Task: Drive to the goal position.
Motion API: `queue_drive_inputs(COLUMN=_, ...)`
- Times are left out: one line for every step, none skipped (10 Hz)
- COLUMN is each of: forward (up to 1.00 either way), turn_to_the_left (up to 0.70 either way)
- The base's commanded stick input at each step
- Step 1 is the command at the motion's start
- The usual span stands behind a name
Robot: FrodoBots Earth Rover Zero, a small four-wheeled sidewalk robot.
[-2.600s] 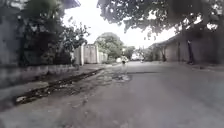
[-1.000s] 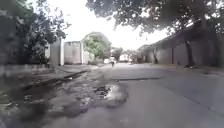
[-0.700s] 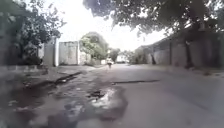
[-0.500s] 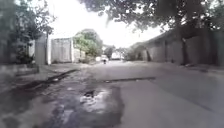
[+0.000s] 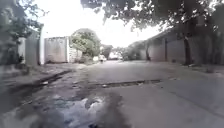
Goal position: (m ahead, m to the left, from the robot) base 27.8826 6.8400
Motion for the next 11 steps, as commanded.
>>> queue_drive_inputs(forward=1.0, turn_to_the_left=0.02)
queue_drive_inputs(forward=1.0, turn_to_the_left=0.02)
queue_drive_inputs(forward=1.0, turn_to_the_left=0.02)
queue_drive_inputs(forward=1.0, turn_to_the_left=0.02)
queue_drive_inputs(forward=1.0, turn_to_the_left=0.02)
queue_drive_inputs(forward=1.0, turn_to_the_left=0.02)
queue_drive_inputs(forward=1.0, turn_to_the_left=0.31)
queue_drive_inputs(forward=1.0, turn_to_the_left=0.42)
queue_drive_inputs(forward=1.0, turn_to_the_left=0.15)
queue_drive_inputs(forward=1.0, turn_to_the_left=-0.23)
queue_drive_inputs(forward=1.0, turn_to_the_left=-0.38)
